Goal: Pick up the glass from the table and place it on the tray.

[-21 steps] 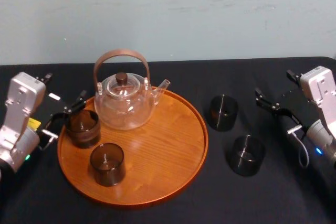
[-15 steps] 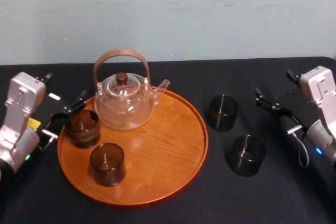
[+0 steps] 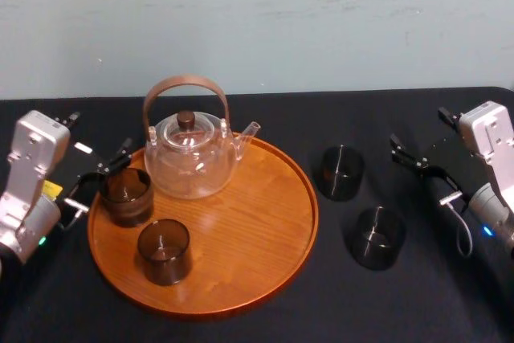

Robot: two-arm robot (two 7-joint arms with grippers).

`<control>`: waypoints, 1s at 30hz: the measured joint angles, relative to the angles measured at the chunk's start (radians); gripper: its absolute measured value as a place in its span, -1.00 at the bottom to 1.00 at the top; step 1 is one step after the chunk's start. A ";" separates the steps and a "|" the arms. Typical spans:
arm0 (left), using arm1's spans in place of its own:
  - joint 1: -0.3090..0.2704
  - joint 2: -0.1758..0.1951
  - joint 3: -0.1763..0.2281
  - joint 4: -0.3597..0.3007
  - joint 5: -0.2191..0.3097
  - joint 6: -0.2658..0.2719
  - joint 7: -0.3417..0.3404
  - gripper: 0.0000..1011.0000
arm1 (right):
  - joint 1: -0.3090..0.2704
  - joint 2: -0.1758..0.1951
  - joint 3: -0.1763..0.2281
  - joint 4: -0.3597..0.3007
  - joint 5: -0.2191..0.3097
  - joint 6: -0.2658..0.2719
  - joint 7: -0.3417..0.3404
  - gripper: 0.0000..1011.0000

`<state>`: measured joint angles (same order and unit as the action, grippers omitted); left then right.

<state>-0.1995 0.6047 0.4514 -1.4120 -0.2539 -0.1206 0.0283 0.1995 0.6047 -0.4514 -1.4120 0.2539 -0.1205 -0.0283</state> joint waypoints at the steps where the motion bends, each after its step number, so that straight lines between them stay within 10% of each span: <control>1: 0.000 0.000 0.000 0.000 0.000 0.000 0.000 0.98 | 0.000 0.000 0.000 0.000 0.000 0.000 0.000 0.98; 30: 0.000 0.000 0.000 0.000 0.000 0.000 0.000 0.98 | -0.019 -0.002 0.028 -0.020 0.012 -0.002 0.035 0.98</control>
<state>-0.1995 0.6047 0.4514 -1.4120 -0.2539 -0.1205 0.0283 0.1808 0.6031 -0.4231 -1.4320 0.2662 -0.1222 0.0071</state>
